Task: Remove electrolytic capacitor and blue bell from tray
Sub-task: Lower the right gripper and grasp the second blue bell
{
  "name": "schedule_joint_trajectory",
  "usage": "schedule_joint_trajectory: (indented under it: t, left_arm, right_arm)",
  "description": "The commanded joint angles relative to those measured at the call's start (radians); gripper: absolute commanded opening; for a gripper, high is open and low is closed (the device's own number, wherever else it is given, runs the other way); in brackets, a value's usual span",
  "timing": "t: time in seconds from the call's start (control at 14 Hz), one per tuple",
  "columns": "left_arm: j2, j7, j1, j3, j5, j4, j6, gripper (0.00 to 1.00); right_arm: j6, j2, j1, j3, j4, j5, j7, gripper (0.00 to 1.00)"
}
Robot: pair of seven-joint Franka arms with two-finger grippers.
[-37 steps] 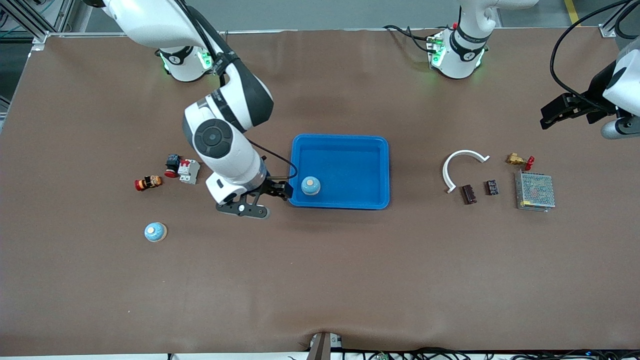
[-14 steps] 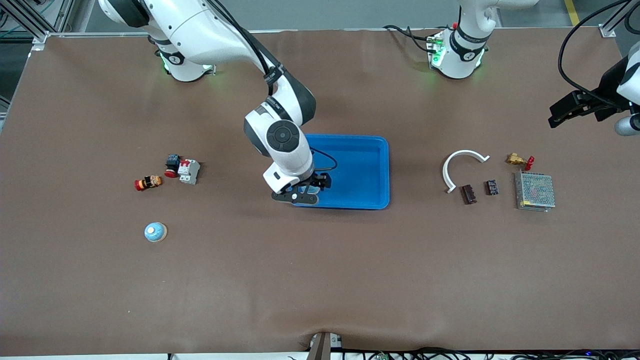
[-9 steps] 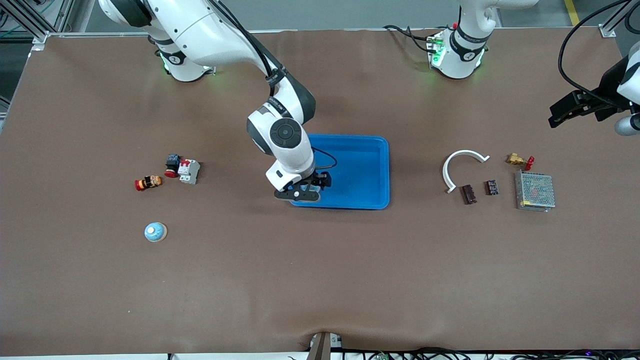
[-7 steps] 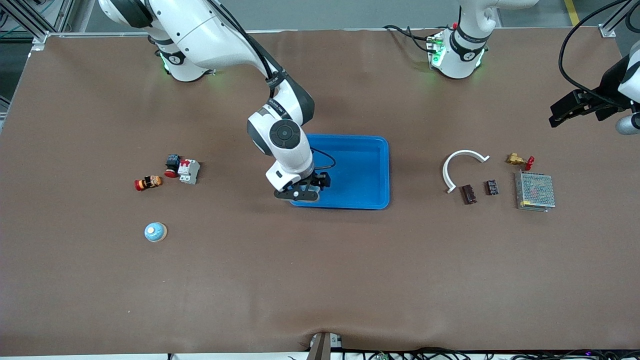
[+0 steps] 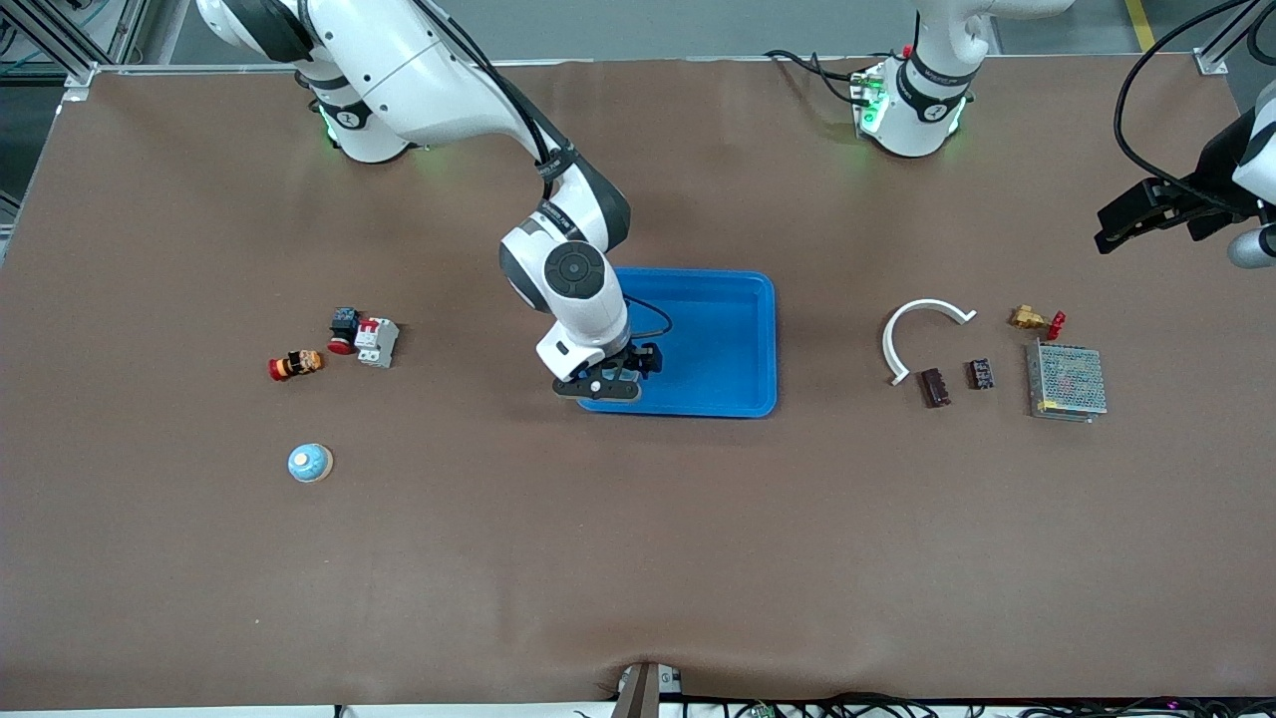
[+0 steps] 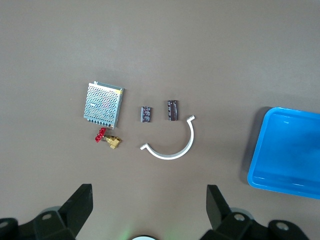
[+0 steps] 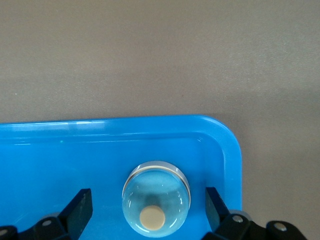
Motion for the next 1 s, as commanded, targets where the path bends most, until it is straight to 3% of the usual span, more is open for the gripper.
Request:
schedule_joint_trajectory:
  t: [0.0,0.93]
  left_arm:
    - [-0.009,0.020,-0.001,0.007,-0.019,-0.003,0.001,1.00]
    - [-0.009,0.020,-0.001,0.008,-0.019,-0.003,0.001,1.00]
  right_arm:
    - [0.021,0.016,0.014,-0.012,0.002,-0.027,0.029,1.00]
    - [0.041,0.033,0.021,-0.012,0.002,-0.034,0.029,1.00]
